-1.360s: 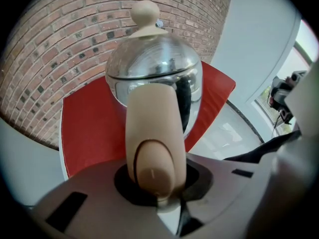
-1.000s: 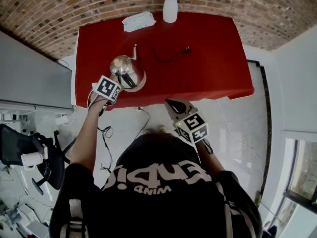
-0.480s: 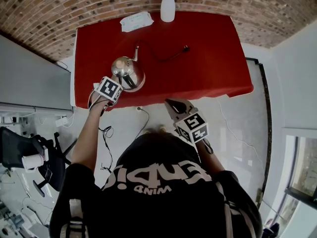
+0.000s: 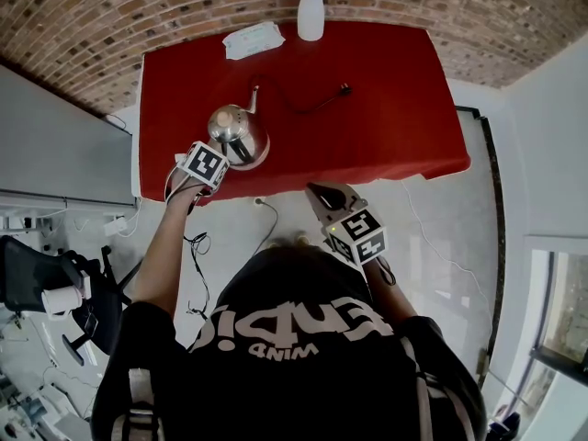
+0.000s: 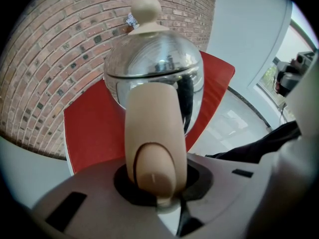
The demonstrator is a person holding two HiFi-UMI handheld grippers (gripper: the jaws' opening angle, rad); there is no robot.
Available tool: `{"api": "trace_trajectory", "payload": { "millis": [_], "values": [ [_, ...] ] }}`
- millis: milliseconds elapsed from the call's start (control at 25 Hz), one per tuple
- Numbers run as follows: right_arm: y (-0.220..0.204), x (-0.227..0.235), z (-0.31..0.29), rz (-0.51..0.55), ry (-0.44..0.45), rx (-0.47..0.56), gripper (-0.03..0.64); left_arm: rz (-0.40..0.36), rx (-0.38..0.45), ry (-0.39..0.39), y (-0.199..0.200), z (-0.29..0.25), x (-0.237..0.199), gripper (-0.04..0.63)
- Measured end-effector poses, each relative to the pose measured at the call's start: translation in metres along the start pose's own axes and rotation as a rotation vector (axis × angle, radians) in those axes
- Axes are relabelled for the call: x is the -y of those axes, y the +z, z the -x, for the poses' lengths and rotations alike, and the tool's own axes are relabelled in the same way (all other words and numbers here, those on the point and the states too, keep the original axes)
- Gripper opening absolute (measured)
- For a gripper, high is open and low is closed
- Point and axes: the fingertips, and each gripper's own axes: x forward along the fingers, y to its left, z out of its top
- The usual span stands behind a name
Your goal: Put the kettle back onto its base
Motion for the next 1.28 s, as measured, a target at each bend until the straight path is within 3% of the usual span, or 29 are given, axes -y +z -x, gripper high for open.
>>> {"api": "trace_trajectory", "payload": {
  "millis": [80, 120, 240, 560, 800, 1000, 1120, 1280],
  "values": [
    [0.000, -0.001, 0.000, 0.000, 0.002, 0.001, 0.023, 0.002, 0.010, -0.016, 0.001, 0.000, 0.002, 0.068],
    [-0.001, -0.001, 0.000, 0.000, 0.003, 0.002, 0.023, 0.010, 0.022, -0.033, 0.002, 0.000, 0.005, 0.145],
    [-0.001, -0.003, 0.000, 0.001, 0.005, 0.003, 0.023, 0.038, 0.046, -0.066, 0.005, 0.000, 0.009, 0.196],
    [-0.008, -0.002, 0.006, -0.003, 0.011, -0.040, 0.023, 0.015, 0.027, -0.029, 0.002, 0.002, 0.006, 0.206],
    [-0.002, -0.005, 0.006, 0.006, 0.029, -0.002, 0.023, 0.016, 0.074, 0.014, 0.010, 0.023, 0.002, 0.206],
    [-0.001, -0.007, 0.007, 0.016, 0.056, 0.000, 0.023, 0.059, 0.052, 0.014, 0.000, 0.048, 0.006, 0.206],
    [-0.001, -0.007, 0.008, 0.020, 0.078, -0.002, 0.023, 0.033, 0.131, 0.073, 0.012, 0.074, 0.001, 0.206],
    [-0.004, -0.009, 0.009, 0.033, 0.125, -0.017, 0.023, 0.058, 0.203, 0.111, 0.018, 0.112, 0.008, 0.201]
  ]
}}
